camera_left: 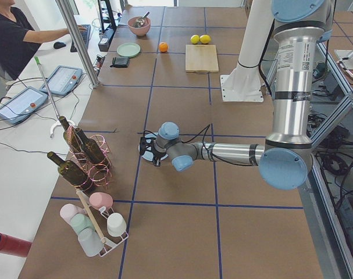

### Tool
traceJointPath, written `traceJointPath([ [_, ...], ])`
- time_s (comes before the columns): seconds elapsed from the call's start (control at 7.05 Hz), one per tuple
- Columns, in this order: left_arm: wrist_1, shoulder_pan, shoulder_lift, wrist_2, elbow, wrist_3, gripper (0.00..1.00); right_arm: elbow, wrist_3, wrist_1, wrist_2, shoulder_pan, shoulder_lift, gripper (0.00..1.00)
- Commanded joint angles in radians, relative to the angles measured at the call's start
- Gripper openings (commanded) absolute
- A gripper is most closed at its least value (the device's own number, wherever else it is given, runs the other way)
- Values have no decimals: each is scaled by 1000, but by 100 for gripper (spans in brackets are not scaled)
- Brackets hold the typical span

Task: Pick orange to plate
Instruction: 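Grip the light blue plate rim with the left gripper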

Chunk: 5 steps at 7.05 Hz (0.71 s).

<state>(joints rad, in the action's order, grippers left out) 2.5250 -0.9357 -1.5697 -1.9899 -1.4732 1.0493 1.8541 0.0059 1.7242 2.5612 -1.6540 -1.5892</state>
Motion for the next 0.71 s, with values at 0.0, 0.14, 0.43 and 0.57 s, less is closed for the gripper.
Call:
traceJointPath([
  [0.0,0,2,-3,0,11,-3,27,4,3,0,5,0,2,100],
  [0.14,0,5,-3,0,11,-5,40,4,3,0,5,-1,0,100],
  [0.43,0,6,-4,-1,8,0,44,2,3,0,5,-1,0,100],
  [0.57,-2,6,-10,-1,8,0,44,2,3,0,5,-1,0,100],
])
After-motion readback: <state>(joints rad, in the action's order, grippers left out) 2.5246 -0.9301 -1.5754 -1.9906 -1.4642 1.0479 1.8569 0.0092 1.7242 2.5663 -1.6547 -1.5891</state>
